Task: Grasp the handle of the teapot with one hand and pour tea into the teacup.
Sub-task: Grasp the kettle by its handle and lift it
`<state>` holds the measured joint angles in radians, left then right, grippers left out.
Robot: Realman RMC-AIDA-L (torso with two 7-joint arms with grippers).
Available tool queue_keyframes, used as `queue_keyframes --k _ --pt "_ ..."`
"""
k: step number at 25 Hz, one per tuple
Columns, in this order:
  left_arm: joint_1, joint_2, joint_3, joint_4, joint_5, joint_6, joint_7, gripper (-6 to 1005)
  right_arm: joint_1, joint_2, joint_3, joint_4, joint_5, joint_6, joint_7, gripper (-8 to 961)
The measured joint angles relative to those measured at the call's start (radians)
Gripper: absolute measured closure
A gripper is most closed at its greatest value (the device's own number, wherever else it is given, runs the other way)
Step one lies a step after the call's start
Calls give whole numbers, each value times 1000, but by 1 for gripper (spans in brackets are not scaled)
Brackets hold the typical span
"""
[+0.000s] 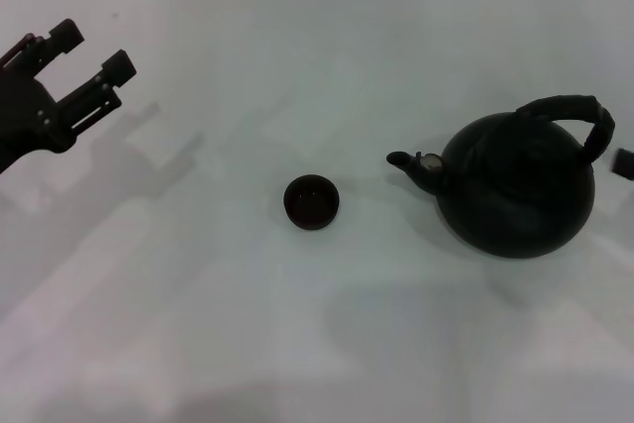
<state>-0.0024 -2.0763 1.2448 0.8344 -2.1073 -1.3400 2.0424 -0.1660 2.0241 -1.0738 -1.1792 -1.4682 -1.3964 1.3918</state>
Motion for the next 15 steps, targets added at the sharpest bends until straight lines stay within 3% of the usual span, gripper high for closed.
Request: queue_keyframes --k 5,15 --pt "3 0 -1 -8 -10 -17 6 218 64 -3 -52 69 0 38 -49 79" --pt "10 1 -11 -9 -13 -35 7 220 76 -5 -134 79 -4 171 -92 97"
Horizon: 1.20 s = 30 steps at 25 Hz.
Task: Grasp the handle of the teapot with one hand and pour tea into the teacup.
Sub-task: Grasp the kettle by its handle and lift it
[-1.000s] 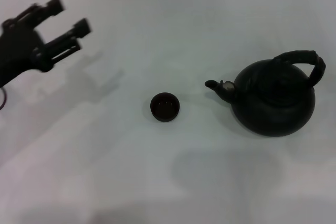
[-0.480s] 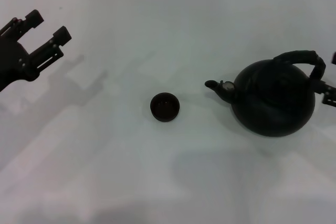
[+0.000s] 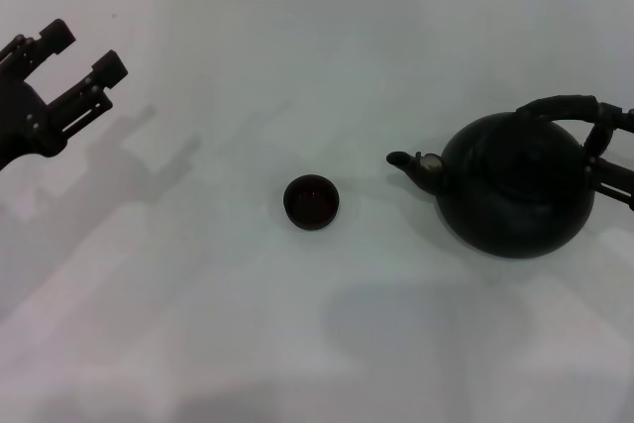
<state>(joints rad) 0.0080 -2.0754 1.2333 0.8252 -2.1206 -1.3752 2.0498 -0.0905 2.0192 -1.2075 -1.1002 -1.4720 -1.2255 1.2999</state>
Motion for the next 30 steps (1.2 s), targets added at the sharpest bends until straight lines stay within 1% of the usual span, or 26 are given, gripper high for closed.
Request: queue_keyframes --k 6,13,17,22,30 --pt "-5 0 0 -1 -1 -1 1 221 0 -1 -9 1 -1 31 0 292" --pt "-6 0 0 -3 -1 0 1 222 -10 -2 0 -12 9 47 2 411" --pt "-5 0 0 -3 -1 1 1 223 -6 1 -1 -4 10 65 6 486" --pt "-4 0 0 -3 0 4 1 223 0 3 -13 1 12 82 -3 501" --pt "-7 0 -2 -15 1 5 1 224 8 3 -20 2 13 84 -14 634"
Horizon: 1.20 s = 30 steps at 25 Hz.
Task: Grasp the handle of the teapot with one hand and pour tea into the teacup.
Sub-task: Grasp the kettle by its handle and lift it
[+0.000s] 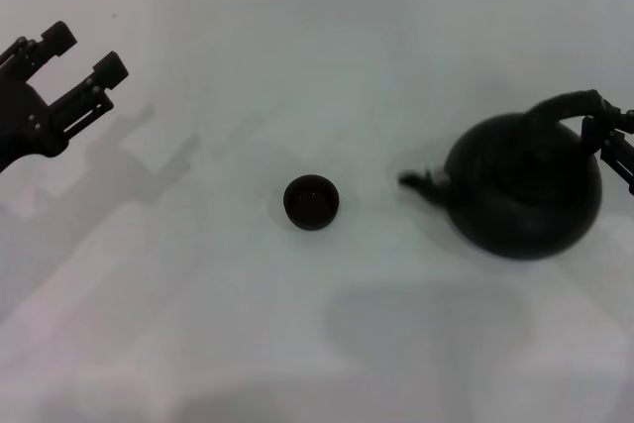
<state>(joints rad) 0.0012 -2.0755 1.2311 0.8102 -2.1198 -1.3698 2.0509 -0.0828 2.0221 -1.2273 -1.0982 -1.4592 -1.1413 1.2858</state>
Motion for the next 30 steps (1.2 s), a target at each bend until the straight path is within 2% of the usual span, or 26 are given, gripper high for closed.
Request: queue_keyframes --k 5,16,23,30 --pt "3 0 -1 -1 0 2 0 224 2 -1 4 -1 6 1 -6 782" --pt "0 0 -21 -45 1 5 16 225 43 2 -29 4 118 19 -51 796" --pt "0 0 -44 -159 -29 -5 121 224 62 2 -171 -25 240 148 -169 806" --pt "-27 0 -55 -286 -69 -5 215 225 69 -1 -339 -125 255 333 -245 811"
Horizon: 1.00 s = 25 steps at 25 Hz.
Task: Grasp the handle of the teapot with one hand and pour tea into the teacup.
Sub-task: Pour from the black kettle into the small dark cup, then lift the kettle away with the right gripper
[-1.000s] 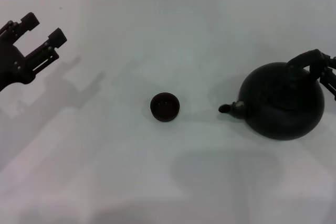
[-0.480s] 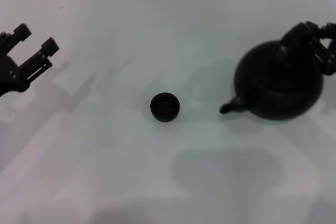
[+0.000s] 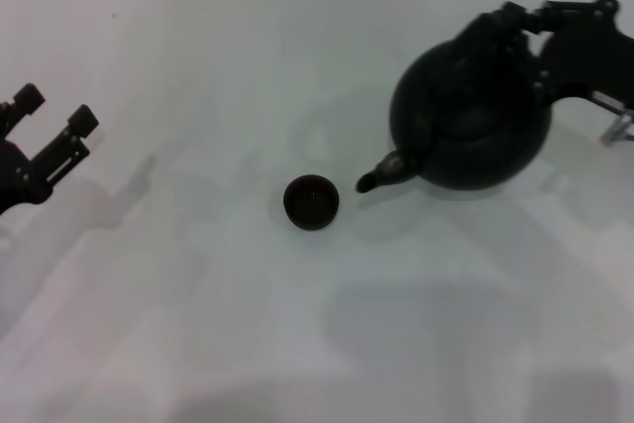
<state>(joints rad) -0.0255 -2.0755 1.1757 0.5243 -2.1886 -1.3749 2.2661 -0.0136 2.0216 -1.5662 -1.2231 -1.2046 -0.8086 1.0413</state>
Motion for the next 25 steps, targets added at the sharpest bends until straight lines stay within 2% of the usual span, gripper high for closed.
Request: queue_keyframes --k 11,25 --pt "-27 0 -1 -132 -69 2 119 224 -8 -6 -242 -144 -19 271 -100 827" --pt "-45 2 -1 -181 -74 13 159 224 3 -5 -346 -197 -95 466 -133 834"
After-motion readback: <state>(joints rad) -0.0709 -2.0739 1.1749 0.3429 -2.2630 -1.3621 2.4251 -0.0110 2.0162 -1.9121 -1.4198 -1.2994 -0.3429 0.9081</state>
